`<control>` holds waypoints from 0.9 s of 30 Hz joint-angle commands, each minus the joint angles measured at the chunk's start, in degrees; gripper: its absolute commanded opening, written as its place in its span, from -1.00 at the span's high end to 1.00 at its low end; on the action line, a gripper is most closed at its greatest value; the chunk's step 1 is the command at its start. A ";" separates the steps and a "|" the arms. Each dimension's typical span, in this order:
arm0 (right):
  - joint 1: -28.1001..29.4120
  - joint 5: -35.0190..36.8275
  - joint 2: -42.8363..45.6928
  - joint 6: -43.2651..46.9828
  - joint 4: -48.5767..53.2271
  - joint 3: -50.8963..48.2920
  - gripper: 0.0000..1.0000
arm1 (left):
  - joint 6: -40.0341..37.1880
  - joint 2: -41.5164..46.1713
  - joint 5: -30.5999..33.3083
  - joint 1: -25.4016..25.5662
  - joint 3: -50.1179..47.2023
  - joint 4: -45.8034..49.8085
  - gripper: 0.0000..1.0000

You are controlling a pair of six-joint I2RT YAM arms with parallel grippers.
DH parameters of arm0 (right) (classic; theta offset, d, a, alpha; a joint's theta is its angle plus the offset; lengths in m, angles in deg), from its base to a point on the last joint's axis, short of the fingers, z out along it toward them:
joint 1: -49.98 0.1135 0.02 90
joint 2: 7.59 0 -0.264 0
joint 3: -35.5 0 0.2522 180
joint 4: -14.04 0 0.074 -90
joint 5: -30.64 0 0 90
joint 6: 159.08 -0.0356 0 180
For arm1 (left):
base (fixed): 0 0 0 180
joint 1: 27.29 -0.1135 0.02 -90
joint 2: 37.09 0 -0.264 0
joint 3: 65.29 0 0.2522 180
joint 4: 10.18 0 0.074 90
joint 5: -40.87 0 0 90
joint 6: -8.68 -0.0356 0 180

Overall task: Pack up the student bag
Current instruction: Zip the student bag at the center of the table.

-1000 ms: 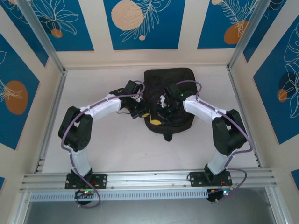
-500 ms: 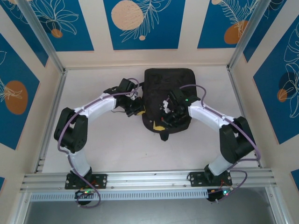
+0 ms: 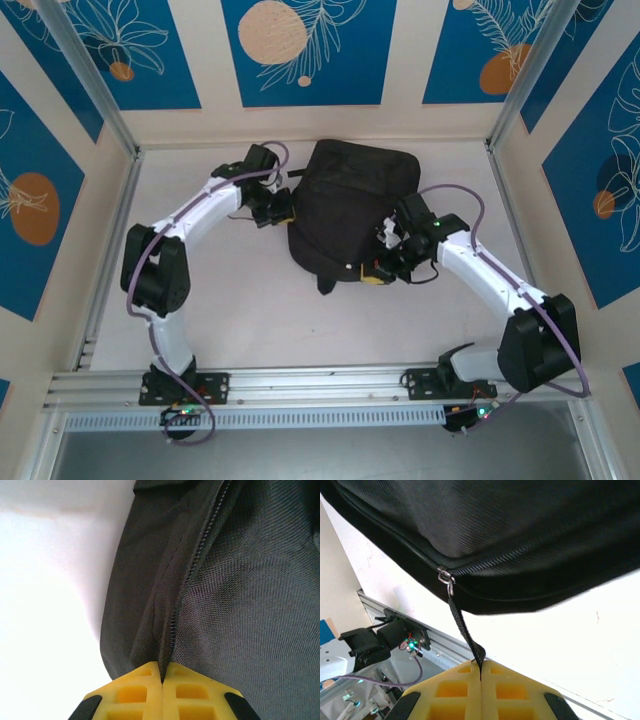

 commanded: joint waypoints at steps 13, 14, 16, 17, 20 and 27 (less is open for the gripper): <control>7.80 -6.57 -10.58 -6.38 -10.39 6.78 1.00 | 10.28 8.44 0.76 7.19 -5.49 8.89 -0.20; 7.76 -6.63 -10.67 -6.38 -10.37 6.93 1.00 | 11.74 8.07 0.36 8.14 -5.65 9.28 -0.21; 7.76 -7.05 -10.93 -6.35 -10.38 6.93 1.00 | 13.64 6.88 -0.77 9.97 -5.69 8.26 -0.21; 7.81 -7.24 -11.04 -6.35 -10.38 6.88 1.00 | 14.45 6.11 -1.09 10.79 -5.49 7.47 -0.20; 7.89 -6.85 -10.98 -6.23 -10.09 6.58 1.00 | 15.87 3.75 -2.45 12.59 -4.35 5.92 -0.10; 7.85 -2.12 -10.29 -3.94 -4.92 6.06 1.00 | 13.84 3.35 2.51 12.75 -5.32 9.14 0.73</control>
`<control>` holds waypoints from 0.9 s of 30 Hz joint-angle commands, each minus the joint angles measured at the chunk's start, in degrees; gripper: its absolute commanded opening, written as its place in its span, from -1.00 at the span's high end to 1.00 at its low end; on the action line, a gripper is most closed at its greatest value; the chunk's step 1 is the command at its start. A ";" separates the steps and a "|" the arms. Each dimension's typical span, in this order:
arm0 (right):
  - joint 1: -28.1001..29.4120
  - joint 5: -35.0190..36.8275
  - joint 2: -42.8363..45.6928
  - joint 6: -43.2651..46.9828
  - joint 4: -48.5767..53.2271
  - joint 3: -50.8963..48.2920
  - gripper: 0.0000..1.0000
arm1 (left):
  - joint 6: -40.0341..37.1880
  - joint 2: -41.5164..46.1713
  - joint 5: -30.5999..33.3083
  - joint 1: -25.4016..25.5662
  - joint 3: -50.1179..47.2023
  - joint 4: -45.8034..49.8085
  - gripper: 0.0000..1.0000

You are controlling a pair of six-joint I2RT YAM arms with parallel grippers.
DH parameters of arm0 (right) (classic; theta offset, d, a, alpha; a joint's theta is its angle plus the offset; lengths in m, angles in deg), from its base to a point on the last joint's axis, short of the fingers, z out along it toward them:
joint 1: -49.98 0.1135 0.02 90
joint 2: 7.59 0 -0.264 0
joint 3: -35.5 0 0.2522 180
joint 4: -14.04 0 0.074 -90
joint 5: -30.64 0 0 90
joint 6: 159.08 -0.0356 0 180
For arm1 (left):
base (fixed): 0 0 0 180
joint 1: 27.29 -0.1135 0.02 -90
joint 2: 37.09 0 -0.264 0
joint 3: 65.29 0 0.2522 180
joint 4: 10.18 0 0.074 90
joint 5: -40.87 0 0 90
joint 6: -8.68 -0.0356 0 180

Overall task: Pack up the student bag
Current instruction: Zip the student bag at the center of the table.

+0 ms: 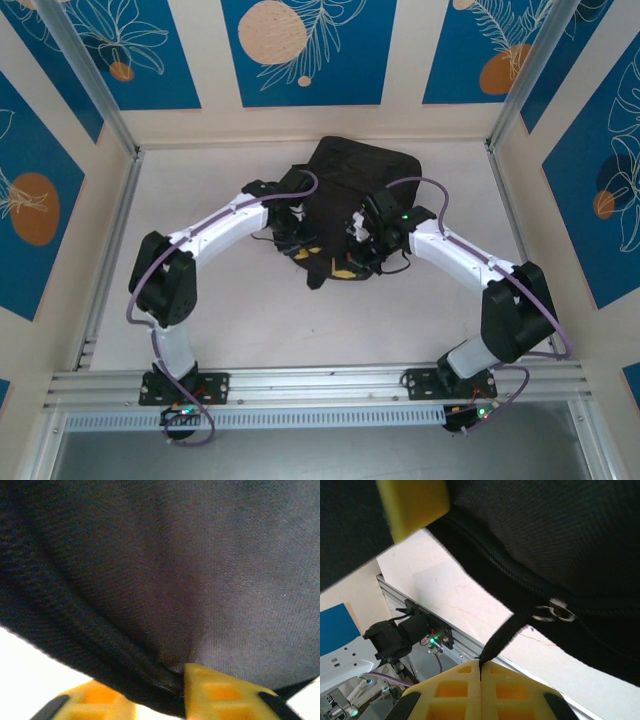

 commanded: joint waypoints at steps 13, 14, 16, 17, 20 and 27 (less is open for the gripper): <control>-3.64 11.04 3.79 4.00 8.76 -1.27 1.00 | -5.30 4.13 10.10 -6.56 -1.94 8.10 1.00; -4.33 11.40 3.74 4.43 8.89 -0.92 1.00 | -5.68 4.29 10.23 -7.14 -1.96 8.34 1.00; -6.10 12.00 3.41 5.27 9.30 0.08 1.00 | -6.48 4.69 10.67 -8.22 -1.79 8.65 1.00; -6.99 12.31 3.23 5.68 9.39 0.61 1.00 | -6.97 4.91 10.91 -8.58 -1.78 8.65 1.00; -9.19 12.86 2.57 6.68 9.42 2.29 1.00 | -8.08 5.36 11.49 -9.58 -1.54 9.00 1.00; -10.03 9.19 1.44 7.39 7.46 3.22 1.00 | -9.81 5.56 8.12 -9.79 -2.15 7.22 1.00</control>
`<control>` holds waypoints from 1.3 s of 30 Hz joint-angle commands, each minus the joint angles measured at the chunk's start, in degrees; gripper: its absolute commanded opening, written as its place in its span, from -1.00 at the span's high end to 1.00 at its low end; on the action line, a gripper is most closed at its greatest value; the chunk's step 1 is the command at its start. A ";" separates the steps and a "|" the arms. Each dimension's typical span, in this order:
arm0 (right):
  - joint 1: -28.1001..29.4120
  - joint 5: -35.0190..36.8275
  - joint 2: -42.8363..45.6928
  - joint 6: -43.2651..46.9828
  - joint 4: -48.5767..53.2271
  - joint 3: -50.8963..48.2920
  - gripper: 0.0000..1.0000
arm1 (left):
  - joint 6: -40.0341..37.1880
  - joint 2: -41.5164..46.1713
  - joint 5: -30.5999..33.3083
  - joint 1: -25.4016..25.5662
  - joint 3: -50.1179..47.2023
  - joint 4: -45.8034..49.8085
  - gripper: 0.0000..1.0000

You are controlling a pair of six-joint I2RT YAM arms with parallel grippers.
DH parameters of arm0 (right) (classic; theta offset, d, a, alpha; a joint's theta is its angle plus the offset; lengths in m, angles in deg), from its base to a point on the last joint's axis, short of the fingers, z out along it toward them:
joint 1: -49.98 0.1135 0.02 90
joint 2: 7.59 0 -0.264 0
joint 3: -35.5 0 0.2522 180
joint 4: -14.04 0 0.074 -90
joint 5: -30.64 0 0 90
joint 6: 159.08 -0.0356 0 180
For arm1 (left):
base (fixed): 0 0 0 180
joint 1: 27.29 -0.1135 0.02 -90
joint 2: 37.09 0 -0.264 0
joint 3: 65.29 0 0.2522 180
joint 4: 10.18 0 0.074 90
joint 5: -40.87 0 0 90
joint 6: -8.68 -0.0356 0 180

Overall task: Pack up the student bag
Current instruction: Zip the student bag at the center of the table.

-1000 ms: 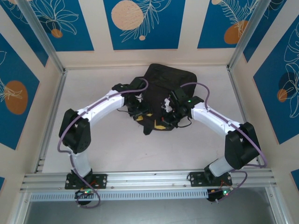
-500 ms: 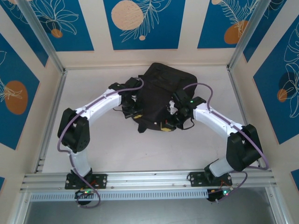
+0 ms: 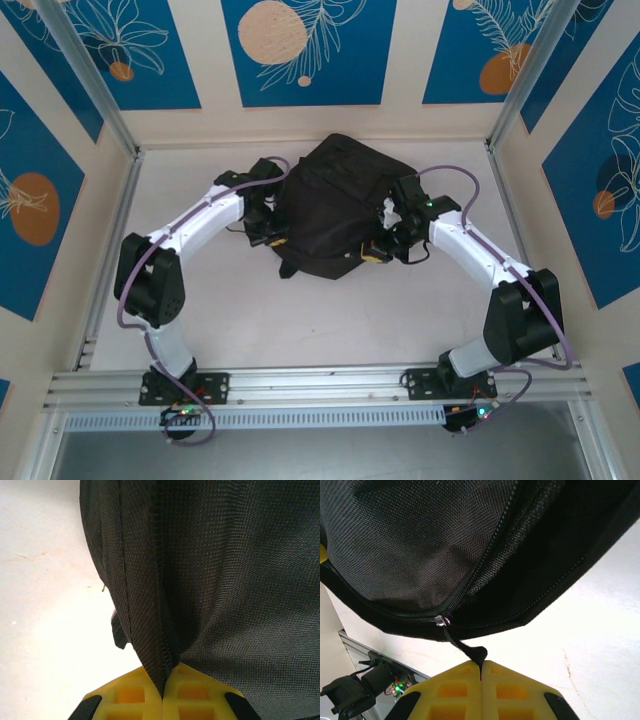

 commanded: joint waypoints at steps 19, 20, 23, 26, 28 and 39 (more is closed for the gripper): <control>3.03 -7.23 1.54 -1.83 -3.86 -4.30 1.00 | 11.06 0.56 -9.05 6.76 -2.59 -2.18 0.02; 3.06 -6.94 1.62 -1.74 -3.82 -4.36 1.00 | 10.95 0.31 -8.60 6.69 -2.43 -1.80 0.12; 2.88 -5.73 1.55 -1.20 -2.78 -4.54 1.00 | 10.43 0.92 -6.68 6.75 -3.27 -1.25 0.49; 2.49 -3.59 1.81 -0.49 -1.29 -4.57 1.00 | 9.78 1.40 -5.53 6.61 -4.11 -0.20 0.85; 1.77 -1.92 2.17 -0.36 -0.39 -4.56 1.00 | 9.30 1.87 -5.19 6.57 -4.75 0.12 1.00; -2.01 4.38 2.23 -0.88 1.12 -2.57 1.00 | 6.15 4.48 -3.73 6.49 -6.20 2.43 1.00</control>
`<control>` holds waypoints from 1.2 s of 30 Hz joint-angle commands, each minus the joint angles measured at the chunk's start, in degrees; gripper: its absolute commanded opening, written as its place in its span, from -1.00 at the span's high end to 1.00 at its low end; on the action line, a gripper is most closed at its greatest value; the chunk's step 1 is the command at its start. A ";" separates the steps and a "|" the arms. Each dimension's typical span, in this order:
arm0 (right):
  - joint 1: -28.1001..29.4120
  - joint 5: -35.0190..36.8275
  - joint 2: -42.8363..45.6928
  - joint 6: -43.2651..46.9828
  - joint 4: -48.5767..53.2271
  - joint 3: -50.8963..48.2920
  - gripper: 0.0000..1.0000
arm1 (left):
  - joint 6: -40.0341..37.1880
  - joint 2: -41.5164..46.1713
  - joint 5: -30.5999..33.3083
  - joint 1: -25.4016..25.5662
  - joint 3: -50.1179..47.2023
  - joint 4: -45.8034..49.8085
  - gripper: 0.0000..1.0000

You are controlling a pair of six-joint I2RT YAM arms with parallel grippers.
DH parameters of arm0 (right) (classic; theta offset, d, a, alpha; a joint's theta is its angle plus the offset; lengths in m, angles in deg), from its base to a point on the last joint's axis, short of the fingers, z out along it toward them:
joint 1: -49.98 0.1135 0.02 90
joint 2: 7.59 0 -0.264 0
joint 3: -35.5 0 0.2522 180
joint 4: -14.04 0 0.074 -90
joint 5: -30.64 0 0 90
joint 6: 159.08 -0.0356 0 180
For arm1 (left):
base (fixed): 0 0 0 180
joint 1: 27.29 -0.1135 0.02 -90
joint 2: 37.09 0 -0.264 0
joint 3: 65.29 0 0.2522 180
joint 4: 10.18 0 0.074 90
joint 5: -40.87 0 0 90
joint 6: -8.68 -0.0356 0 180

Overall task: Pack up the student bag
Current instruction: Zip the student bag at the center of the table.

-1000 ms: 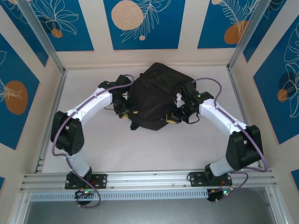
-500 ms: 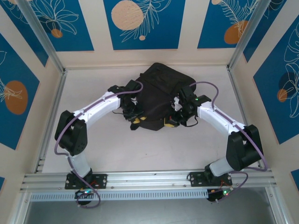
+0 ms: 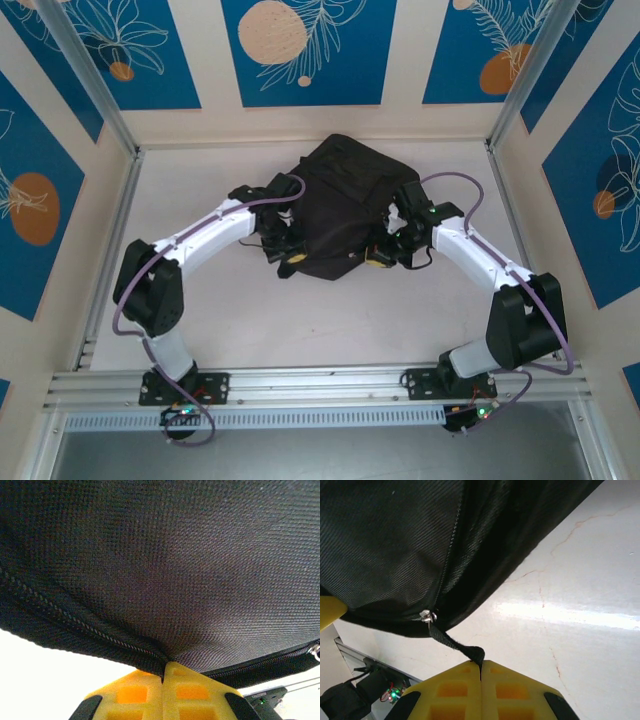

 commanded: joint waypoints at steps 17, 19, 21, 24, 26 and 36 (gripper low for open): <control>-2.91 6.49 -1.88 -0.49 2.26 4.91 1.00 | -4.14 4.54 3.51 -0.70 -3.86 6.37 1.00; -3.17 7.24 -2.09 -0.45 2.58 5.27 1.00 | -4.32 4.74 3.58 -0.72 -4.22 6.29 1.00; -3.66 7.67 -2.19 -0.33 2.63 5.46 1.00 | -4.41 4.89 3.68 -0.66 -4.56 6.32 1.00; -4.78 8.59 -2.51 -0.07 2.86 6.16 1.00 | -4.46 5.31 3.51 -0.65 -5.17 6.20 1.00; -5.43 9.19 -2.95 -0.14 3.06 6.83 1.00 | -4.42 5.61 3.45 -0.64 -5.67 6.06 1.00; -6.50 10.63 -5.16 -0.71 3.22 11.45 1.00 | -4.51 6.27 2.81 -0.57 -6.51 5.53 1.00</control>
